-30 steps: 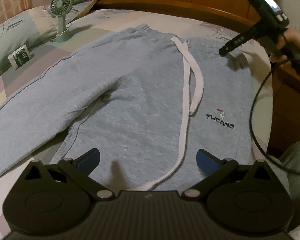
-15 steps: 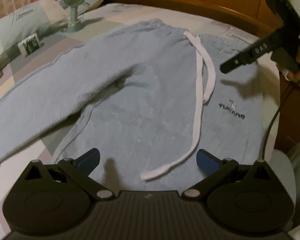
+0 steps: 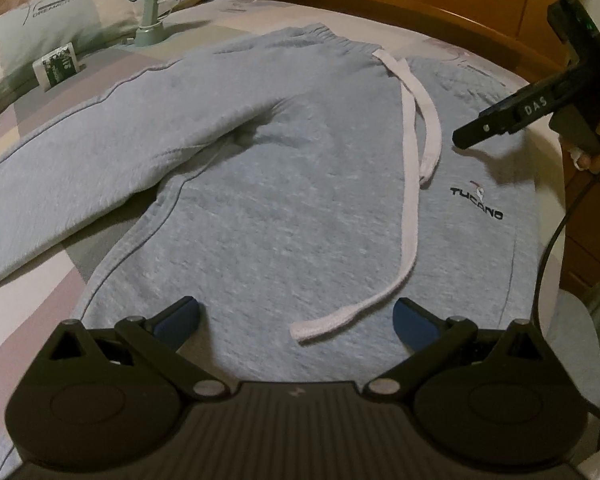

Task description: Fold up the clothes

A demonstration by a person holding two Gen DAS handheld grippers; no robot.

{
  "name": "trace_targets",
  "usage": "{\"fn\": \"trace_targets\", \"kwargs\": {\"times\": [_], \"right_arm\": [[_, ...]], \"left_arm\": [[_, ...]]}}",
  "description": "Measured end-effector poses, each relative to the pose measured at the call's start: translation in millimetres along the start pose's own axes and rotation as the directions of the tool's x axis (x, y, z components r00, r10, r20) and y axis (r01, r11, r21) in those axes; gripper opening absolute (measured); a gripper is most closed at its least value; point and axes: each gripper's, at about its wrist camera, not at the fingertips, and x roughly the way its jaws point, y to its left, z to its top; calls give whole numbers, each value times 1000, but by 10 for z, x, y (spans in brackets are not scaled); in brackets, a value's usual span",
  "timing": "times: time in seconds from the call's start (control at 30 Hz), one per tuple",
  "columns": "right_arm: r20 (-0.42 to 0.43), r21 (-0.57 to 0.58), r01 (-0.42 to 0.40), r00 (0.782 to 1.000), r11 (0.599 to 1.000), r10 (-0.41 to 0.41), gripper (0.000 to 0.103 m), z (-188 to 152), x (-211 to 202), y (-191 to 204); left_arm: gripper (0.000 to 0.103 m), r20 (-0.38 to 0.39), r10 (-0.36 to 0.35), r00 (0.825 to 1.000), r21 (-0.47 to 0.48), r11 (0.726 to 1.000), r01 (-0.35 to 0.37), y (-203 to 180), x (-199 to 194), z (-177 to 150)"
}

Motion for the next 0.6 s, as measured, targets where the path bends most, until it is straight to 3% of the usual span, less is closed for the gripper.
{"fn": "trace_targets", "kwargs": {"times": [0.27, 0.5, 0.6], "right_arm": [[17, 26, -31, 999, 999, 31, 103, -42, -84, -103], [21, 7, -3, 1000, 1000, 3, 103, -65, -100, -54], [23, 11, 11, 1000, 1000, -12, 103, -29, -144, -32]], "left_arm": [[102, -6, 1, 1000, 1, 1000, -1, 16, 10, 23], [102, -7, 18, 1000, -1, 1000, -18, 7, -6, 54], [102, 27, 32, 999, 16, 999, -32, -8, -67, 87]]}}
